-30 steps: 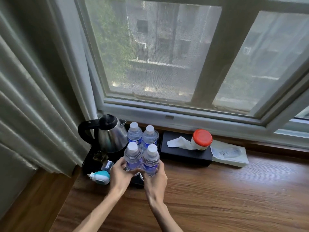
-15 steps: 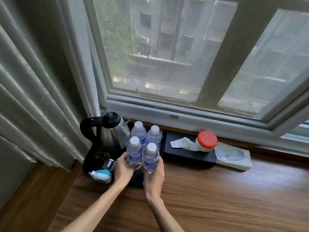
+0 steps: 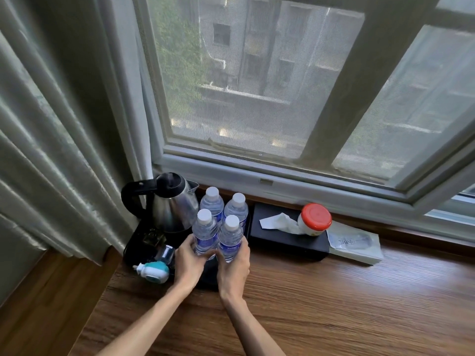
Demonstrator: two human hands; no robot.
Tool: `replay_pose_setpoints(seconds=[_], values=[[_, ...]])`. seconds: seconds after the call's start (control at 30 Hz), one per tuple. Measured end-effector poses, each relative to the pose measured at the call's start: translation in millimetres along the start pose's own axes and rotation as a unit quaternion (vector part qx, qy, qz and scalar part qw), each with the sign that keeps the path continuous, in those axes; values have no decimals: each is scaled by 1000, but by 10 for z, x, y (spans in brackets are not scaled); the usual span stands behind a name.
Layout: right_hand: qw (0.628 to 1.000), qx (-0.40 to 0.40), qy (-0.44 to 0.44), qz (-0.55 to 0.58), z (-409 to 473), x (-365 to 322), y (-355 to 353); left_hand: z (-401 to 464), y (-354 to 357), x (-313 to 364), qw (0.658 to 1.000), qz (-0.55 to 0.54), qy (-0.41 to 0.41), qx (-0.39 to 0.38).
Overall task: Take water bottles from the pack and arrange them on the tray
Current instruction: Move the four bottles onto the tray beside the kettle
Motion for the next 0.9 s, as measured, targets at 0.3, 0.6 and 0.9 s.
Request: replay_pose_setpoints(seconds=[0.3,0.6,0.9], values=[[1000,16,11,1,-37,-20,32,-52,-9,67,999,29,12,29],[1000,0,19,0,-16,15,79,-53,-50,51,998,58,9,25],[1000,-14,18,2,30,16,22,-37,-77,148,998,69,6,5]])
Point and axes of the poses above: each hand's wrist, its own z-axis towards the middle knuckle, its own y-axis out of the palm, x = y × z, the point moved 6 cm from there along z, towards the middle knuckle, and after that the axes turned 15 degrees about y, right-handed, at the moved point
